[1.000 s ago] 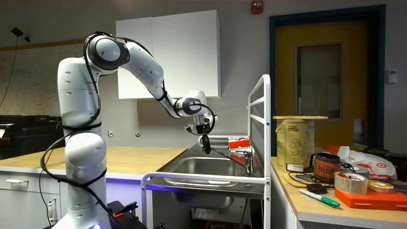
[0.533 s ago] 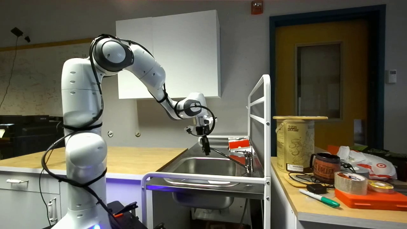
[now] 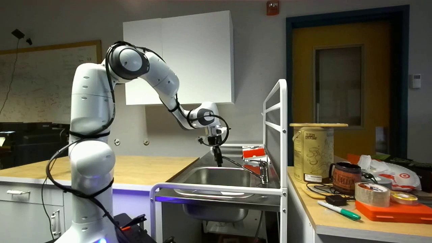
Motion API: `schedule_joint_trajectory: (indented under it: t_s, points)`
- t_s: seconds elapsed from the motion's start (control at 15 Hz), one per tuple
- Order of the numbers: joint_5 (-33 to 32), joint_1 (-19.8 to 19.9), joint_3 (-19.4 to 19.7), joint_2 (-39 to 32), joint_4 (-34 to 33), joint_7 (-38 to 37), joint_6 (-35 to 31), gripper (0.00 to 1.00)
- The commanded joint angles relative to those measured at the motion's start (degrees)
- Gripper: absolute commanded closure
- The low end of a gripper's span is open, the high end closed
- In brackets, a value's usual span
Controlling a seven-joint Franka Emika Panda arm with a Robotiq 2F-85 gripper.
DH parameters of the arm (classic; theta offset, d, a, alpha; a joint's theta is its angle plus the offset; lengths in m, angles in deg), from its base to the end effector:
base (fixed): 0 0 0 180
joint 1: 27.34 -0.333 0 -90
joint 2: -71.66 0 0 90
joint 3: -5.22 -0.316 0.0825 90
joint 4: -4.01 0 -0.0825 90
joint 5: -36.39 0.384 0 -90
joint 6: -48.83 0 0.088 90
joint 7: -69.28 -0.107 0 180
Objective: Push the faucet to the center of the sink
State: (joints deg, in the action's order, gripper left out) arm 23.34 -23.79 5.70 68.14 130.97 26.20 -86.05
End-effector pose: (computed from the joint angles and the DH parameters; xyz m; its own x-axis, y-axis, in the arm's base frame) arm 0.5420 -0.0413 0.3571 0.7791 -0.6052 0.1635 -0.6221 -0.7785 0.0829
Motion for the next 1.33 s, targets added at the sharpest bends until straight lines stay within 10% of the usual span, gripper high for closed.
schedule_joint_trajectory:
  t_s: [0.0, 0.13, 0.4, 0.47, 0.6, 1.2, 1.27]
  points:
    - [-1.3, -1.7, 0.9, -1.6, -2.8, -2.2, 2.0, 0.97]
    - [-1.2, -1.9, 1.0, -1.9, -3.1, -2.2, 2.2, 0.97]
    - [-0.9, -2.4, 1.1, -2.1, -4.0, -1.3, 5.2, 0.57]
    - [0.0, -2.0, 1.3, -1.3, -2.3, -0.4, 2.9, 0.74]
    - [0.0, -2.1, 1.3, -1.3, -2.6, -0.4, 3.7, 0.58]
    - [0.0, -2.3, 1.4, -1.3, -2.6, -0.4, 3.8, 0.57]
    - [0.0, -2.3, 1.4, -1.3, -2.6, -0.4, 3.8, 0.32]
